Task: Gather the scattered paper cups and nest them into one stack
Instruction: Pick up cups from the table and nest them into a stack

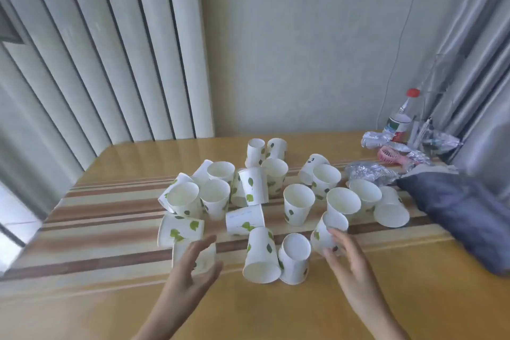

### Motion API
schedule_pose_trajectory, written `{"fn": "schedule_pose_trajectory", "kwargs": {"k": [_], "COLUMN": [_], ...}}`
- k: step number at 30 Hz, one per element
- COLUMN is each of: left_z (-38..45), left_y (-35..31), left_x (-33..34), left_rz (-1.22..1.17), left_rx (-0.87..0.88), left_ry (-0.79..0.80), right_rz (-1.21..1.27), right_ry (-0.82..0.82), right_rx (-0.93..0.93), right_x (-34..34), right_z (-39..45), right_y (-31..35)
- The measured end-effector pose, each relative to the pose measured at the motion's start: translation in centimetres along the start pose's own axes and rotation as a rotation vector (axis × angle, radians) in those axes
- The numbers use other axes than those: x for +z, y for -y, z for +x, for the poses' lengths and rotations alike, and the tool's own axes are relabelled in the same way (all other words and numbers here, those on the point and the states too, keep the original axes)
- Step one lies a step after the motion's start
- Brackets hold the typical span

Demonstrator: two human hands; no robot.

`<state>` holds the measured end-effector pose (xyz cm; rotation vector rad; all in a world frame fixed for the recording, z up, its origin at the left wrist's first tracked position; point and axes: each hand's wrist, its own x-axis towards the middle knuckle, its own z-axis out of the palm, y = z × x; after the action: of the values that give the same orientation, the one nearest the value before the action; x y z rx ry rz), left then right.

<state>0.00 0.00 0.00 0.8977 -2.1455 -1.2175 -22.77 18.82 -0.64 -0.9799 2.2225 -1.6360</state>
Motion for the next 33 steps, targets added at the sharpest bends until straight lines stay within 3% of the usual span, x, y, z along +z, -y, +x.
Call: {"fn": "schedule_pose_trajectory", "kwargs": {"k": [6,17,21,24,26,30,33], "left_z": [-1.9,-7.9,-8.3,-8.3,-8.1,-7.9,-7.8], "left_y": [2.1,-0.2,-2.2,-3.3,-3.6,-3.0,-1.8], "left_x": [2.9,3.2,4.9,6.0,6.4,6.6,6.5], "left_rz": [0.003,-0.013,-0.097,-0.291,-0.365,-0.428,-0.459], "left_rx": [0.142,0.172,0.14,0.035,0.007,-0.008,-0.015], "left_ry": [0.017,0.102,0.195,0.259,0.269,0.217,0.187], "right_rz": [-0.257,-0.072,0.239,0.657,0.787,0.72,0.524], "right_ry": [0.25,0.012,-0.018,0.05,0.098,0.215,0.382], "right_rx": [-0.123,-0.128,-0.017,0.181,0.252,0.274,0.283], "right_x": [5.0,3.2,2.6,3.0,3.4,3.5,3.9], "right_z": [-0.3,-5.8,-8.9,-10.1,-10.4,-10.7,-11.2], "right_y": [-1.3,2.0,2.4,2.4,2.2,1.7,1.1]}}
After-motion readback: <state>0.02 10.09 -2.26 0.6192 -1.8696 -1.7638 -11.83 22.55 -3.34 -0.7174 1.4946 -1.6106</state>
